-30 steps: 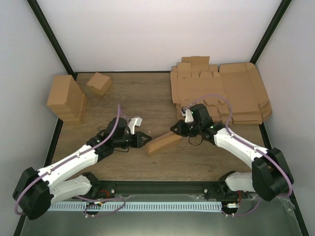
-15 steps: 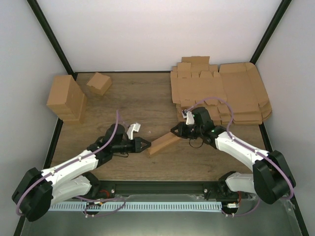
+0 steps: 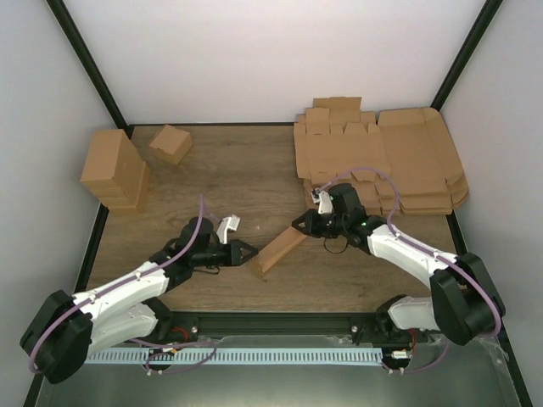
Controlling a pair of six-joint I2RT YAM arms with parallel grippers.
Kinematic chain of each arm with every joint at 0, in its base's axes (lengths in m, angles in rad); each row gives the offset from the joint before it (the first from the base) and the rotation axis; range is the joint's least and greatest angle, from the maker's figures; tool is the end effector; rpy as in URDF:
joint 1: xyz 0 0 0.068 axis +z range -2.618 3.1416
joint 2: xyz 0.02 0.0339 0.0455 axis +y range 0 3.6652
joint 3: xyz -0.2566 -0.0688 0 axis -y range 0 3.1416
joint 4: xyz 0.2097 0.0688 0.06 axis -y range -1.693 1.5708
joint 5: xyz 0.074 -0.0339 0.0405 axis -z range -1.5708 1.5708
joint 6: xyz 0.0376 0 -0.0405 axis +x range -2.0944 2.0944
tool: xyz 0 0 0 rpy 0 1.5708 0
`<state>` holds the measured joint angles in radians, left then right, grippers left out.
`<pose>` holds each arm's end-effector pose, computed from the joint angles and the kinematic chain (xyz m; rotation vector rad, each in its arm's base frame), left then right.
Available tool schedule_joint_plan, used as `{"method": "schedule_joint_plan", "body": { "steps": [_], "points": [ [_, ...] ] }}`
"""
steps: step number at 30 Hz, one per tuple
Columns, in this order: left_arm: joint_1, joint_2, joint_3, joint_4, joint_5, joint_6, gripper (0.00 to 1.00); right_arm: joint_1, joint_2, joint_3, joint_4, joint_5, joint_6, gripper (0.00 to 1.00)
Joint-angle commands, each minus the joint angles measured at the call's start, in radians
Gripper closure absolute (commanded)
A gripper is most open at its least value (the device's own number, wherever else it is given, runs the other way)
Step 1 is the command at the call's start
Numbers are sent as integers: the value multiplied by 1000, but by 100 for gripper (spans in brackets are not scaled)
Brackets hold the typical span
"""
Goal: Fold the paper box
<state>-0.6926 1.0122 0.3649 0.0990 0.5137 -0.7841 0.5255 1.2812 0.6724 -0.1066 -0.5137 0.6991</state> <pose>0.1256 -0.1282 0.1969 0.2391 2.3703 -1.3478 0.1928 0.1332 0.2187 -0.0804 2.4825 1.1762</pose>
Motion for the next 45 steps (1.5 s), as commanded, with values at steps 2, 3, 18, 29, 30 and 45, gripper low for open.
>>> {"method": "schedule_joint_plan", "body": {
  "steps": [2,3,18,29,30,45],
  "points": [
    [33,-26,96,-70,-6,55,96,4,40,90,-17,-26,-26,99],
    [36,-31,113,-82,-2,60,96,5,46,104,-19,-35,-31,99],
    [42,-36,53,57,185,-6,96,-73,56,186,-49,-130,-72,99],
    [40,28,3,174,238,-41,96,-110,92,109,37,-241,-66,99],
    [41,37,-3,181,240,-41,96,-110,95,101,48,-250,-66,99],
    [41,111,-93,303,254,-61,96,-116,132,11,120,-263,-65,99]
  ]
}}
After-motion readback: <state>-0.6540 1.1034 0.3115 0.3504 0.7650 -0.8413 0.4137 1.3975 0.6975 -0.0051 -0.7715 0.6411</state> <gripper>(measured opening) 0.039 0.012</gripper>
